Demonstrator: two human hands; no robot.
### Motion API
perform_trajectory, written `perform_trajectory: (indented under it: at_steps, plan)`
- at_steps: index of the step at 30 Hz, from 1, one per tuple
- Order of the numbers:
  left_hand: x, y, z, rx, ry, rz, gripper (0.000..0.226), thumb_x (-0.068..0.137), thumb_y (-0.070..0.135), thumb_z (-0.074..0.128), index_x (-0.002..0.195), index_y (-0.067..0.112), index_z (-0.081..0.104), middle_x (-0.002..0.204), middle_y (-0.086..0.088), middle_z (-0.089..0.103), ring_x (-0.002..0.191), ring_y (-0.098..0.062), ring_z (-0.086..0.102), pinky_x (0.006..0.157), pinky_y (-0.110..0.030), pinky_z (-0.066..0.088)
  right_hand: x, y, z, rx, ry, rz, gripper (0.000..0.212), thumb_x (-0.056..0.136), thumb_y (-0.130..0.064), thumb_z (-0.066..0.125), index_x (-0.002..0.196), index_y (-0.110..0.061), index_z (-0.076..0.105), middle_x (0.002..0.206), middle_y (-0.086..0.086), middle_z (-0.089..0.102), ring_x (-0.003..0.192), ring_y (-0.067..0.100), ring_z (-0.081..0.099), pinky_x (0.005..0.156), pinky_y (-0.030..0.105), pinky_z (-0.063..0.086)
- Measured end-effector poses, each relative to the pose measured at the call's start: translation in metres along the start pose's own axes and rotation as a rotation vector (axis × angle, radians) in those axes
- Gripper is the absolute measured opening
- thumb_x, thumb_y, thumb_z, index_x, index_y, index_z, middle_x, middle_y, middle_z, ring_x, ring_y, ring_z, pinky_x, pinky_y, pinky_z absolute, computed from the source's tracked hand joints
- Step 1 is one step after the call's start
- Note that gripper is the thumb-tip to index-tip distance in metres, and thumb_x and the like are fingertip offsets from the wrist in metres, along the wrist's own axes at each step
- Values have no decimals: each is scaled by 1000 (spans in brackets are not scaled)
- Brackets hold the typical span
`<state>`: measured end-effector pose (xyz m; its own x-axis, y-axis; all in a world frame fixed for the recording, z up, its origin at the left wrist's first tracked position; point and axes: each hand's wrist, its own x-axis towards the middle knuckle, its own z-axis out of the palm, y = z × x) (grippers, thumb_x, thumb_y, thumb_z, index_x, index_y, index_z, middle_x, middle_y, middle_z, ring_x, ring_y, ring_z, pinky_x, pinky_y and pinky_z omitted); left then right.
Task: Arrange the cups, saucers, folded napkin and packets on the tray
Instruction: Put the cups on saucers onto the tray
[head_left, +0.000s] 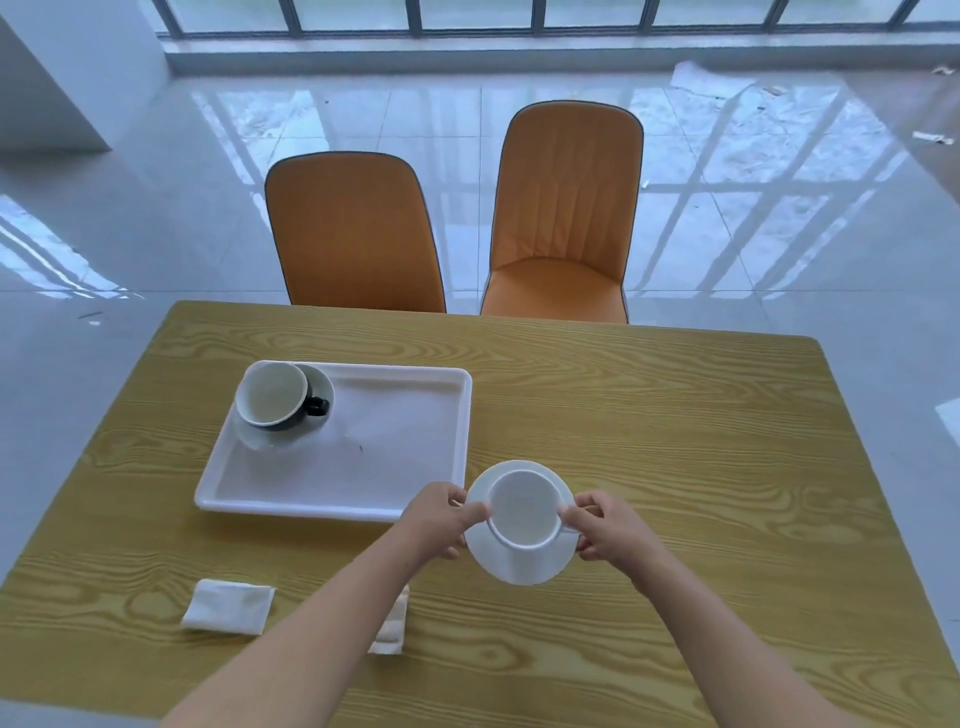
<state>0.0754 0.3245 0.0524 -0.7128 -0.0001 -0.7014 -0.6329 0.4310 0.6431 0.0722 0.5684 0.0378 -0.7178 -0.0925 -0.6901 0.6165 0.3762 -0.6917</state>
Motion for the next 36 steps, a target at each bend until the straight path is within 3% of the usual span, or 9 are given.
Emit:
perform_trajectory:
  at_steps: [6,14,22,27,33,36]
  plan:
    - [7,7,-52,-41,34,48,35,88,32,69,107,3,66,100,-18,71,73,-23,64,68,-37,56,22,-41,28,-25,-4,-49,27,91,-33,66,108,-13,62,101,8,72,73,16,67,73,34,55]
    - [28,0,-109,-85,94,55,35,87,32,67,106,3,65,85,-6,66,71,-19,60,65,-32,52,52,-91,69,-30,0,-52,24,92,-31,66,107,-13,65,94,4,72,74,17,66,69,32,52]
    - [59,-1,-135,-106,120,23,38,87,30,67,105,-3,64,82,-8,59,70,-22,55,64,-32,50,77,-116,91,-34,19,-23,25,94,-30,64,102,-6,69,89,5,69,76,18,62,71,32,53]
    - [74,0,-147,-90,155,32,17,89,28,64,88,14,54,83,-9,44,74,-23,44,62,-33,49,95,-130,103,-40,16,-31,20,93,-29,65,89,-10,64,83,6,66,73,18,60,70,32,52]
    - [90,-2,-161,-131,222,36,23,90,20,62,74,13,46,69,-6,35,67,-25,38,62,-34,47,116,-144,116,-34,10,-36,19,91,-27,68,92,-8,67,84,8,62,75,20,59,74,34,52]
    - [98,-3,-166,-119,254,42,15,88,18,62,79,12,52,70,-7,39,66,-23,42,62,-34,52,126,-148,123,-45,24,-34,16,90,-26,69,91,-9,66,83,10,60,75,21,59,71,34,52]
